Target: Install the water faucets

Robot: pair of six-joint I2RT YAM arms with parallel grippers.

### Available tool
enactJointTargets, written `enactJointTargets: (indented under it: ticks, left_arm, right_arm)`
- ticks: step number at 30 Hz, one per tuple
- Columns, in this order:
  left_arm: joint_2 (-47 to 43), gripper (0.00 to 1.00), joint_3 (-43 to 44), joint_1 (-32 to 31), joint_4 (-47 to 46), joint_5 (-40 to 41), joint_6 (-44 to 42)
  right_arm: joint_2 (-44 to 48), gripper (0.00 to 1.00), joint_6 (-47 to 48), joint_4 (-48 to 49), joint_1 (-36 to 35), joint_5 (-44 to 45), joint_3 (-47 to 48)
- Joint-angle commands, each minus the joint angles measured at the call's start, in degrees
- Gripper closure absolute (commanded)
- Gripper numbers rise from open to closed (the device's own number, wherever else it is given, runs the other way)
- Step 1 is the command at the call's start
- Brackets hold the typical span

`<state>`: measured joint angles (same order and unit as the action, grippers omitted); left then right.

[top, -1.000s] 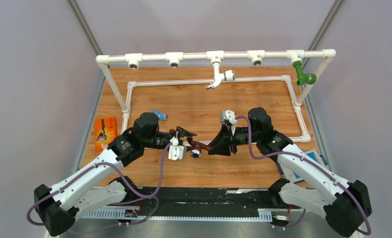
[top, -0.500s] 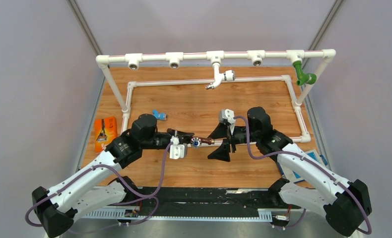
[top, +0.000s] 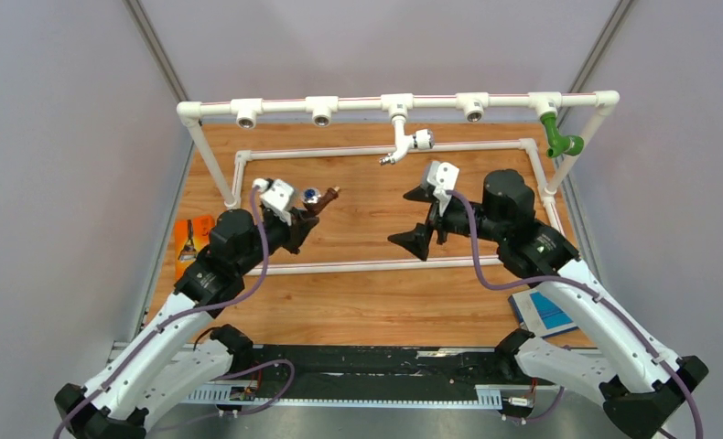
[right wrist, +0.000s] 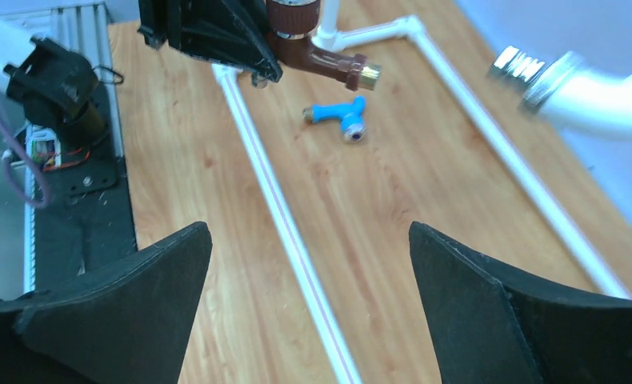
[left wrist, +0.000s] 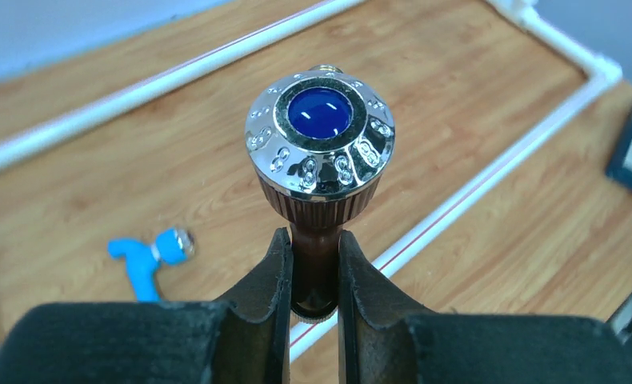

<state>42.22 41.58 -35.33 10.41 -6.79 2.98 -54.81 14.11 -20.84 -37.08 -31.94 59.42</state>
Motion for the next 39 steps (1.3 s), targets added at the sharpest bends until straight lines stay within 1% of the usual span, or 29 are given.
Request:
enactJointTargets:
  ticks: [1,2,3,4,5,6,7,9,11,14,16,18,21,23,27,29,33,36,38,39]
  left_arm:
    - [-3.89,1.00,-1.50,10.07,-0.66,2.58,23.62]
    - [-4.59,1.00,-1.94,12.02,-0.05,0.65,26.69]
    - [-5.38,1.00,-2.90,15.26,-0.13,-0.50,28.38]
    - [-5.91,1.00,-3.35,16.60,-0.13,-2.42,31.61]
    - [-6.79,1.00,-4.13,19.22,0.22,-2.70,33.39]
    - [-7.06,1.00,-4.40,20.29,0.48,-3.49,36.19]
    - [-7.41,1.00,-4.41,21.43,1.53,-2.71,37.00]
    - [-7.67,1.00,-4.49,21.62,2.42,-1.31,38.50]
    - [-8.29,1.00,-5.02,21.71,1.98,-0.78,41.73]
    - [-9.43,1.00,-7.13,21.71,-0.21,-0.86,46.05]
    - [-9.78,1.00,-8.79,21.71,-1.71,-1.65,48.34]
    - [-9.79,1.00,-9.32,21.71,-1.98,-2.18,49.75]
    - [-10.05,1.00,-9.94,21.80,-2.59,-3.32,50.63]
    - [-10.05,1.00,-10.03,21.71,-3.38,-4.02,50.63]
    - [-9.70,1.00,-9.94,21.71,-4.35,-4.38,51.86]
    - [-9.52,1.00,-9.68,21.71,-4.53,-4.55,52.30]
    - [-9.52,1.00,-9.15,21.71,-4.26,-4.11,53.70]
    - [-9.52,1.00,-8.45,21.71,-4.00,-3.06,54.41]
    - [-9.43,1.00,-7.66,21.71,-3.82,-2.27,54.32]
    - [-9.35,1.00,-6.87,21.71,-3.74,-1.92,54.41]
  right_arm:
    - [-4.33,0.00,7.06,-8.76,-0.19,3.91,11.92]
    - [-6.52,0.00,7.94,-10.08,-0.19,5.04,14.99]
    - [-8.11,0.00,8.56,-11.31,-0.27,6.79,17.90]
    - [-9.25,0.00,9.09,-12.20,-0.19,8.90,21.41]
    - [-10.83,0.00,9.27,-12.99,-0.19,10.40,24.05]
    - [-12.59,0.00,9.18,-14.39,-0.19,11.54,28.08]
    - [-14.17,0.00,9.44,-15.88,-0.19,11.64,31.78]
    - [-17.25,0.00,9.97,-18.26,-0.10,11.99,38.99]
    - [-21.20,0.00,11.98,-20.81,-0.01,14.00,46.45]
    - [-27.00,0.00,17.25,-25.99,1.39,21.81,55.08]
    - [-29.47,0.00,20.16,-26.71,4.80,22.98,57.29]
    - [-30.62,0.00,22.10,-26.80,10.25,19.57,58.26]
    - [-32.11,0.01,23.15,-26.88,19.65,12.02,59.50]
    - [-32.99,0.01,25.25,-27.06,22.57,9.28,59.59]
    - [-35.10,0.03,32.10,-28.72,23.28,8.22,58.79]
    - [-36.86,0.04,35.18,-30.48,23.28,6.03,59.76]
    - [-40.46,0.08,37.48,-31.72,23.37,3.56,62.57]
    - [-43.79,0.13,38.01,-31.63,22.93,2.68,65.46]
    - [-46.17,0.17,38.01,-31.19,22.32,4.25,67.49]
    - [-47.31,0.22,37.75,-30.49,21.97,5.13,68.10]
